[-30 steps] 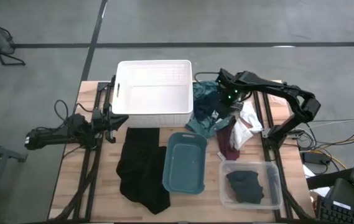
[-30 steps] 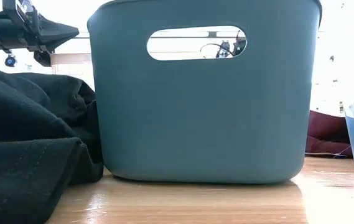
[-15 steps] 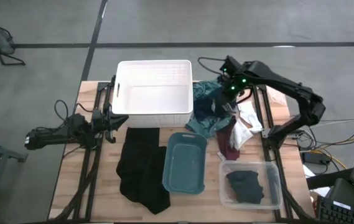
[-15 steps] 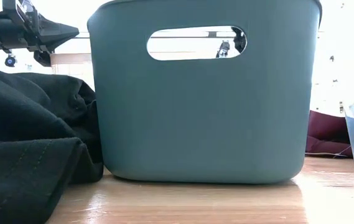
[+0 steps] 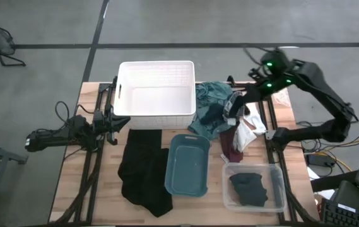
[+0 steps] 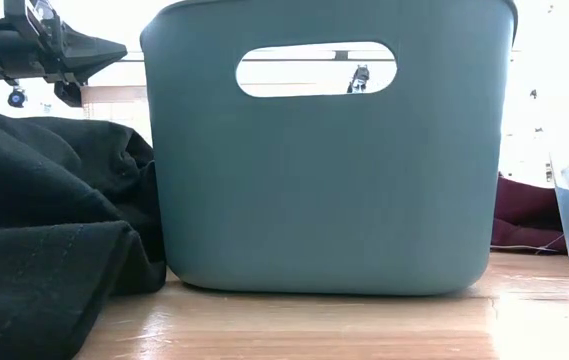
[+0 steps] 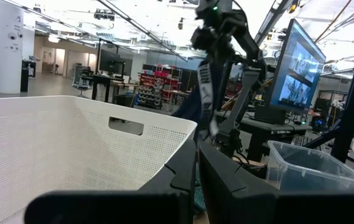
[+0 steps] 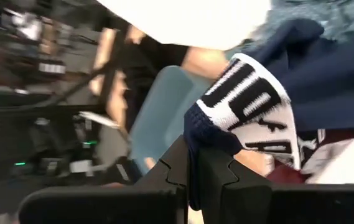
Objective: Pick & Place Cloths
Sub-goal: Put the blue boxers into the transparent bin
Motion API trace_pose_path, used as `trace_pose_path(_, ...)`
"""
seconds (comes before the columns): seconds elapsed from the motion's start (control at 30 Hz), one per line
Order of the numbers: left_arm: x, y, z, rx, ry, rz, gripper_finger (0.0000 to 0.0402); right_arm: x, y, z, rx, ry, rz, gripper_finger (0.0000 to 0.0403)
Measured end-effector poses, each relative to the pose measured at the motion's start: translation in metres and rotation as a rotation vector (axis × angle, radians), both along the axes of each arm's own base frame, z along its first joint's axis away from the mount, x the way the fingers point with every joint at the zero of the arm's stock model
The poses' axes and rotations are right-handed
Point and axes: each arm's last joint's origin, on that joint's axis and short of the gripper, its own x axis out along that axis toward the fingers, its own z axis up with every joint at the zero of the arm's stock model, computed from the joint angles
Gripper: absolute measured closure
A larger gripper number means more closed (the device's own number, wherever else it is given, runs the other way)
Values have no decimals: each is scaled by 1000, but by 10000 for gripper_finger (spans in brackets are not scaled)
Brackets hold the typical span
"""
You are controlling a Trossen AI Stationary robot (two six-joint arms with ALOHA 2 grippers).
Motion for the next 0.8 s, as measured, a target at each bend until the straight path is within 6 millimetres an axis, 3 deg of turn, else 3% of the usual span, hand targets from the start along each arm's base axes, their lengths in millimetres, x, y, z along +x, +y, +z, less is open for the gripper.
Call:
trace_pose_path(0.3, 0, 0, 0, 0, 0, 0, 378, -41, 34, 33, 35, -196, -16, 394)
trace_pose_path(0.6, 0, 0, 0, 0, 0, 0, 378, -70, 62, 70, 8, -490, 201, 394)
trace_pose_path(0.8, 0, 0, 0, 0, -1, 0, 378, -97, 84, 98, -26, -640, 232, 394)
